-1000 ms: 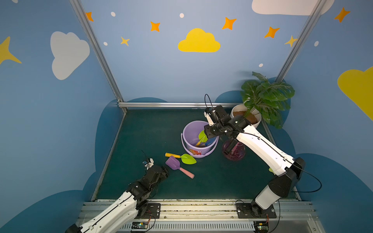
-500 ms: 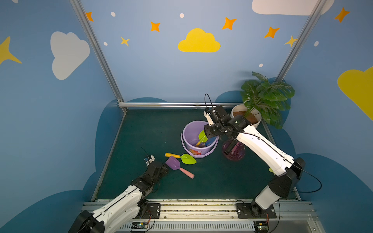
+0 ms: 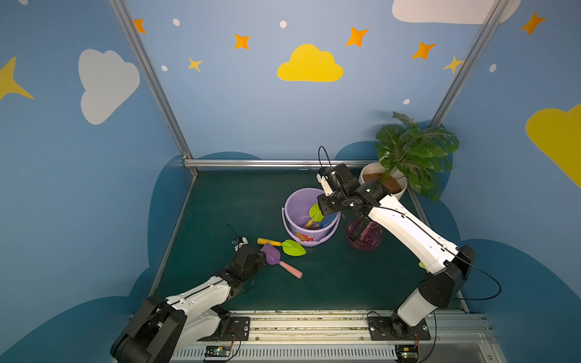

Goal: Organize the gardening tools
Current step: Pick up the gardening tool from the center of the board.

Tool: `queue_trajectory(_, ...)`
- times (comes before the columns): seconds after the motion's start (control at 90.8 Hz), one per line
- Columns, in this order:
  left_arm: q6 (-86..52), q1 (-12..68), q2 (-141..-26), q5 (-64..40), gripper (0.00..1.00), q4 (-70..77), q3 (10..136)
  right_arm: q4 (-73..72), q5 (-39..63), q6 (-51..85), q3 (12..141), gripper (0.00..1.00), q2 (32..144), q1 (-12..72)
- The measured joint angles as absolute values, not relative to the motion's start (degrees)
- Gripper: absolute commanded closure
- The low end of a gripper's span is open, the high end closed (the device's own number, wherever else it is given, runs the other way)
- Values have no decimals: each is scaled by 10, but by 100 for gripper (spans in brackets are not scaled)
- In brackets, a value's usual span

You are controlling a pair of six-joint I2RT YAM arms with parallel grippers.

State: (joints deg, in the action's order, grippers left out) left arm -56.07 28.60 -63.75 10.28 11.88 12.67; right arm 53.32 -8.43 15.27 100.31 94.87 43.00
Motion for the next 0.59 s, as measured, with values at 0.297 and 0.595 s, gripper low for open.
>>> queue_trajectory(0.297, -557, 286, -665, 86, 69, 143, 134, 533, -83, 152, 1003, 73, 949, 430)
queue_trajectory(0.595, -555, 285, -654, 86, 82, 140, 134, 533, -83, 152, 1003, 74, 949, 430)
